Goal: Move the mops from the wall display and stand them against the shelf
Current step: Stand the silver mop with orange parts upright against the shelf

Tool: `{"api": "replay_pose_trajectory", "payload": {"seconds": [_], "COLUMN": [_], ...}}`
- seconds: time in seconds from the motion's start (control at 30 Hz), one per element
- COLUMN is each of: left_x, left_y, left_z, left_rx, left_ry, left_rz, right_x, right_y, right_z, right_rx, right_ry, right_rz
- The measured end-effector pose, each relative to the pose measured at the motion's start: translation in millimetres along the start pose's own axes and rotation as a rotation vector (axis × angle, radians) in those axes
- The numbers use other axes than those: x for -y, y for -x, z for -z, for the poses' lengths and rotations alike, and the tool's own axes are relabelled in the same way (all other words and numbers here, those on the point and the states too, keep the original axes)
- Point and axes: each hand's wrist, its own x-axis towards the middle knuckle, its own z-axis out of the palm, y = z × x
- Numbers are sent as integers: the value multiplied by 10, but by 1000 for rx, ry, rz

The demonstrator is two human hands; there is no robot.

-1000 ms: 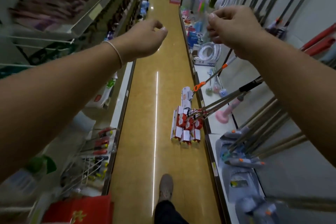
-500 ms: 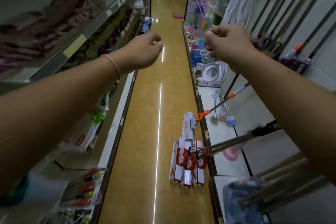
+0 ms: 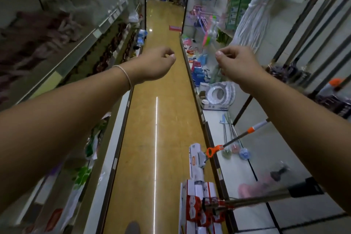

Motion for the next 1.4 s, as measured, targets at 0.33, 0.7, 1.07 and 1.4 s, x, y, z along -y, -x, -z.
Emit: {"api": "replay_pose_trajectory", "payload": {"seconds": [0.33, 0.7, 1.07, 1.4], "left_x": [294, 277, -387, -781], "left_y": [-1555, -3083, -4768, -5390], "left_z": [101, -629, -1333, -2977], "left_rx": [52, 87, 194, 523], "left_ry": [36, 39, 140, 212], "left_rz": [-130, -274, -335, -406], "right_x": [-243, -1087, -2004, -3133], "right_y": [-1325, -2575, -3832, -3585], "right_z": [-214, -17, 743, 1210], "right_rx": [-174, -310, -385, -609], "right_ry": [-55, -81, -78, -24], "right_rz": [-122, -199, -262, -561]}}
